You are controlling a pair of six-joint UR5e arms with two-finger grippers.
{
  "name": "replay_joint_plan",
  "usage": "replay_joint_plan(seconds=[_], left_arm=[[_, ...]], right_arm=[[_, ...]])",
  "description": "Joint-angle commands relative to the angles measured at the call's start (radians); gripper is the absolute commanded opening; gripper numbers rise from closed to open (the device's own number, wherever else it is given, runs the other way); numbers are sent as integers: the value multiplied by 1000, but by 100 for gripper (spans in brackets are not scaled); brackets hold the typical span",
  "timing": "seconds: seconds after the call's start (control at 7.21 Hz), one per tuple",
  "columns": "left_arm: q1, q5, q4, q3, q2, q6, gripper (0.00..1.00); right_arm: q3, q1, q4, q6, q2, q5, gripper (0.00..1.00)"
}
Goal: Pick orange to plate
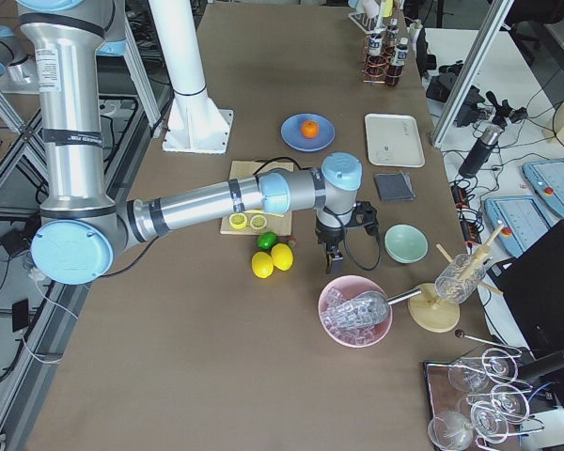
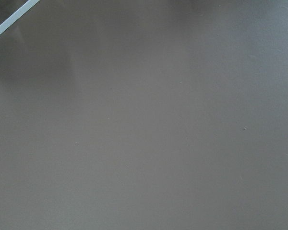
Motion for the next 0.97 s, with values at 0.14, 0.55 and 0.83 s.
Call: replay_joint_plan(seconds=[0.14, 0.55, 0.83], left_arm=[[0, 0, -3, 1, 0, 2, 98], [0, 11, -3, 20, 2, -5, 98], [0, 11, -3, 20, 0, -5, 98]], right_arm=[[-8, 142, -4, -110, -114, -2, 100], [-22, 147, 2, -109, -128, 1, 100], [-22, 147, 2, -109, -122, 2, 100]])
